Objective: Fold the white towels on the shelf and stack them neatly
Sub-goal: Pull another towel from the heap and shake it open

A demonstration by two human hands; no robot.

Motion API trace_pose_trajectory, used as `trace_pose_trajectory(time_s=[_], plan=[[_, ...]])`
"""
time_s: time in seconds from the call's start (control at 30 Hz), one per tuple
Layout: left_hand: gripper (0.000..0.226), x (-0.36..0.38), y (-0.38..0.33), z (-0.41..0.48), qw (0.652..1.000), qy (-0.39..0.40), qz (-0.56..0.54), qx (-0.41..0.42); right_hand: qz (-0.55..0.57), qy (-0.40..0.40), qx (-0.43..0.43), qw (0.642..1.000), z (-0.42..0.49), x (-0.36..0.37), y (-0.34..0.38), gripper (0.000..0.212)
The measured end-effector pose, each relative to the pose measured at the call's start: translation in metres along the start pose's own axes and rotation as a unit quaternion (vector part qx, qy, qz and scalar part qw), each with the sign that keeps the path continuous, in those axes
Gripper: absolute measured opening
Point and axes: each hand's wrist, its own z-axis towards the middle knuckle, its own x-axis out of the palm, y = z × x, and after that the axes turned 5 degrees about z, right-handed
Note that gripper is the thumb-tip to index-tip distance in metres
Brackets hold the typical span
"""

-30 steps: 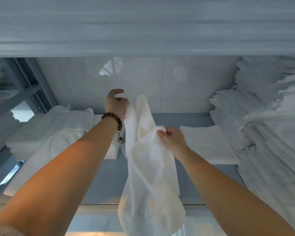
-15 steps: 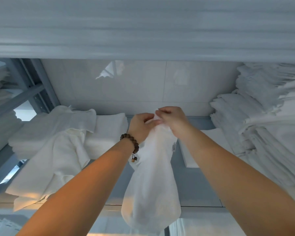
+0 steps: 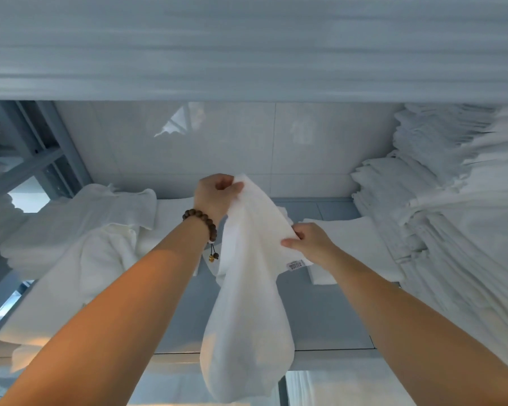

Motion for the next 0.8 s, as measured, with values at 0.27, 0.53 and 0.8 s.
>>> trace_pose_trajectory(time_s=[0.27, 0.53, 0.8], plan=[[0.029, -0.007, 0.026, 0.000, 0.988, 0.046, -0.094, -0.110, 0.132, -0.076, 0.034, 0.988, -0.001, 0.000, -0.010, 0.012], [0.017, -0.003, 0.031, -0.011, 0.993, -0.023, -0.051, -0.099, 0.424, -0.051, 0.023, 0.904, -0.005, -0.006, 0.027, 0.017], [0.030, -0.009, 0.018, -0.028, 0.993, 0.094, -0.069, -0.017, 0.441, 0.127, -0.057, 0.887, -0.012, -0.005, 0.047, 0.029]])
